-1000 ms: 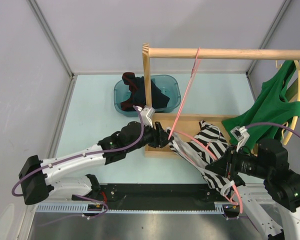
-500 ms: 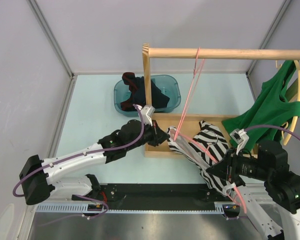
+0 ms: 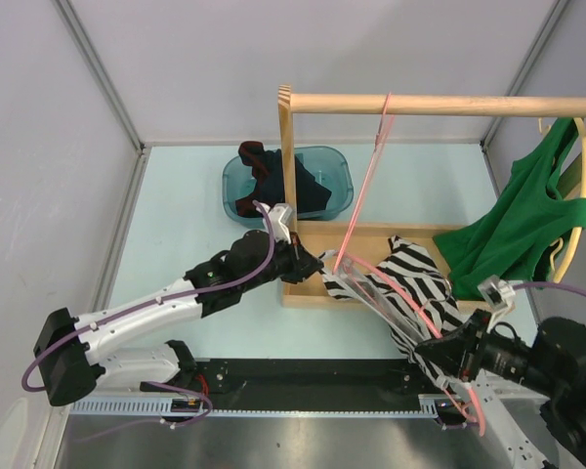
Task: Remove the tank top from the hanger
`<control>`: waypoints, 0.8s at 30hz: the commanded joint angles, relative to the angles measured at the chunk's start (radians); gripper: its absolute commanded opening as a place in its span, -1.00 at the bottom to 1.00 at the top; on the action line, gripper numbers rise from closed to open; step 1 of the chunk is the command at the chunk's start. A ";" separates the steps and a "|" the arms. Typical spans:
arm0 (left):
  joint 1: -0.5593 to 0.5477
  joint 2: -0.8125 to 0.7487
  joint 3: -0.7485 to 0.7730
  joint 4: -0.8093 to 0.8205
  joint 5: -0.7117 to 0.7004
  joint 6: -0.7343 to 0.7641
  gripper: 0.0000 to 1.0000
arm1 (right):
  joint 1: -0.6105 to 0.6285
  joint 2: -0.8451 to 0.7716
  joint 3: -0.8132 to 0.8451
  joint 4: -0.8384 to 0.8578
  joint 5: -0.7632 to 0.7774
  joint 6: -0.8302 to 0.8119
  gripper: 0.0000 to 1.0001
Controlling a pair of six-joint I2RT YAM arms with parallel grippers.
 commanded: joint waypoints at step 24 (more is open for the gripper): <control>0.045 0.114 0.088 -0.032 -0.006 0.048 -1.00 | 0.005 -0.117 0.111 -0.010 -0.083 0.109 -1.00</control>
